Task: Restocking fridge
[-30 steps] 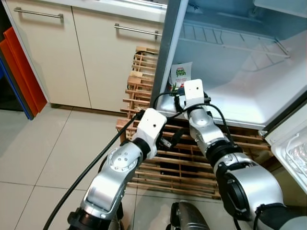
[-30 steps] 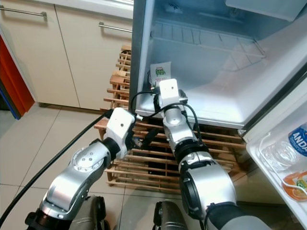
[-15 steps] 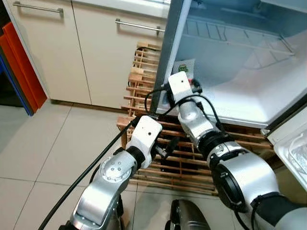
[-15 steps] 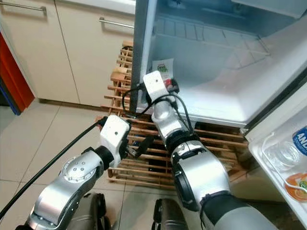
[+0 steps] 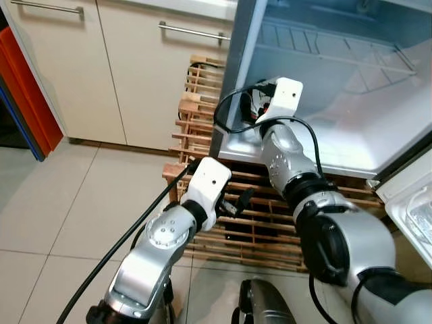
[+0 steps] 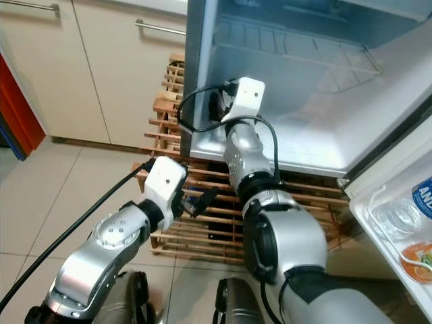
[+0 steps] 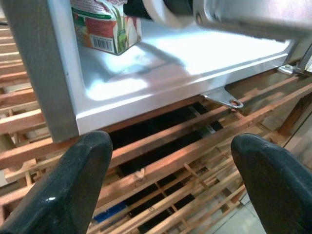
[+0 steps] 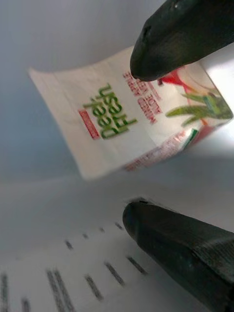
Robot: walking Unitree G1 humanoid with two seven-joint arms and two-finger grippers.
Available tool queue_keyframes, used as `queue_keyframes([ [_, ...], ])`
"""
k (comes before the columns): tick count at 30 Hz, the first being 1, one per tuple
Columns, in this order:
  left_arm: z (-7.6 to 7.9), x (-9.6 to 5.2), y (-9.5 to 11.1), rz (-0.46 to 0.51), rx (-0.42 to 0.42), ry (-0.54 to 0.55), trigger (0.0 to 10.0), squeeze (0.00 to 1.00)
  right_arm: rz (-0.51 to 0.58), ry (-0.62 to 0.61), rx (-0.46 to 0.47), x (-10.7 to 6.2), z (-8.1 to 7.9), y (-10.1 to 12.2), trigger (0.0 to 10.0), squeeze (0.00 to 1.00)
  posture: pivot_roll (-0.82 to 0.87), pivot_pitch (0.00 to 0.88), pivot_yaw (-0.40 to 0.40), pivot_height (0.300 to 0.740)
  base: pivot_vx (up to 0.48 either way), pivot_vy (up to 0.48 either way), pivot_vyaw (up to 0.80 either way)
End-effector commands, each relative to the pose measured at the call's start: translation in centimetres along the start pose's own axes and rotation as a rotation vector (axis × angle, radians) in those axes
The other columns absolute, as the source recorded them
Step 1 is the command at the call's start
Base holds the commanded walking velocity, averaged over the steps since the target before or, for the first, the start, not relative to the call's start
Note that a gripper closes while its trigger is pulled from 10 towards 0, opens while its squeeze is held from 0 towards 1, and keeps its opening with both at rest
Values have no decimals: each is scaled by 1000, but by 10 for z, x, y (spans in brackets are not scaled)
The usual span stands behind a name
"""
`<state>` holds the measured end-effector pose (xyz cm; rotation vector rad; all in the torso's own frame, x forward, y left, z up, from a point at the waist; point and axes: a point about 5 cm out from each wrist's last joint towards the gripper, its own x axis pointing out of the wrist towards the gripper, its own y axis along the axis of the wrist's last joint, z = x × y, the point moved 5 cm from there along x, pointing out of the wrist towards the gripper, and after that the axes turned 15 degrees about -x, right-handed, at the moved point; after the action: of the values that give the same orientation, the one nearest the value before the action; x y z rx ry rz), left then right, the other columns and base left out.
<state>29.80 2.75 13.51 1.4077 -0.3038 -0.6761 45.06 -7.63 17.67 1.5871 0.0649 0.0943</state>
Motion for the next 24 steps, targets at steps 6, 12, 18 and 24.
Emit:
queue_keyframes([
  [6,-2,14,10,29,38,-29,10000,0,37,-33,50,-26,20,-24,10000,0,9,0,-89,661,0,0,0],
  [12,-5,23,16,50,53,-48,10000,0,-90,-87,294,-25,39,-48,10000,0,-11,0,-63,661,0,0,0],
  [18,-27,16,22,123,69,7,10000,0,43,-132,-77,-29,71,-12,10000,0,14,0,-89,661,0,0,0],
  [24,-77,-33,2,178,-171,228,10000,0,41,-173,-363,-76,102,-37,10000,0,7,0,-95,661,0,0,0],
])
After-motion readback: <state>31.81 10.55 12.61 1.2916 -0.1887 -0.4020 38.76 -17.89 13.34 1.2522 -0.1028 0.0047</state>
